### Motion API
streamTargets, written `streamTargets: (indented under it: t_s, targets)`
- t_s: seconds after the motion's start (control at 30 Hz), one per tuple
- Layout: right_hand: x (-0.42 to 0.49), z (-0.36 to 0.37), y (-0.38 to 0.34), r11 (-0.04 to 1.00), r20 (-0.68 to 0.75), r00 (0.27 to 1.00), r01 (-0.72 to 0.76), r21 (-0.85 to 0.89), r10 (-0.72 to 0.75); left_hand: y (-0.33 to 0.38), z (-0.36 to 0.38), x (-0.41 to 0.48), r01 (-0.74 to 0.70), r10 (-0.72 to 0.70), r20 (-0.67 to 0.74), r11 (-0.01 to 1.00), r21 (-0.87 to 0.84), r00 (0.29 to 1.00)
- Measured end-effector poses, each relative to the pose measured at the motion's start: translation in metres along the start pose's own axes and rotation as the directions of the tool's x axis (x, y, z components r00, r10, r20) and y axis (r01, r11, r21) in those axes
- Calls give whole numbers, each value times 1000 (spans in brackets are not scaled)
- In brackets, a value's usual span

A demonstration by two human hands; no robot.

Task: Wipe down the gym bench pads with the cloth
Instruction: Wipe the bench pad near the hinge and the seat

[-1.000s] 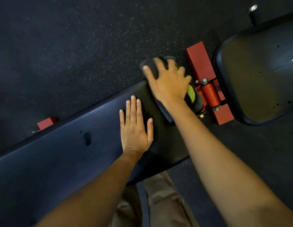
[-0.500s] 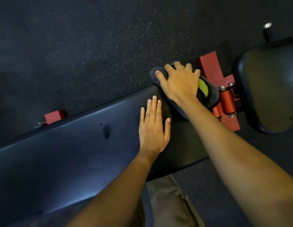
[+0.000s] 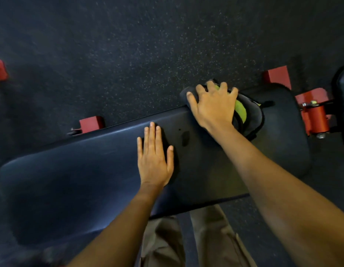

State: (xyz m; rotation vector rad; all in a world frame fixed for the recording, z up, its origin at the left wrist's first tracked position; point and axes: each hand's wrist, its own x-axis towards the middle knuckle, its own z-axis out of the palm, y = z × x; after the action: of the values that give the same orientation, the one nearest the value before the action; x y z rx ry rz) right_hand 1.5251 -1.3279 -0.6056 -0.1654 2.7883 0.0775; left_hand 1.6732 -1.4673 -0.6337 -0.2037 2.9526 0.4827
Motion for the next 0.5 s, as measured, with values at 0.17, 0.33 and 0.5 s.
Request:
streamTargets:
  t_s: [0.17, 0.33, 0.5]
  targets:
    - [-14, 3, -66, 1000, -3, 1000, -6, 14, 6, -77, -19, -13, 6, -6, -13, 1000, 1, 1000]
    - [-33, 9, -158, 995, -24, 996, 87, 57, -86, -100, -23, -20, -23, 22, -13, 999, -47, 1000]
    - [-36, 15, -167, 962, -72, 963, 265, 69, -260, -99, -21, -19, -21, 21, -6, 999, -50, 1000]
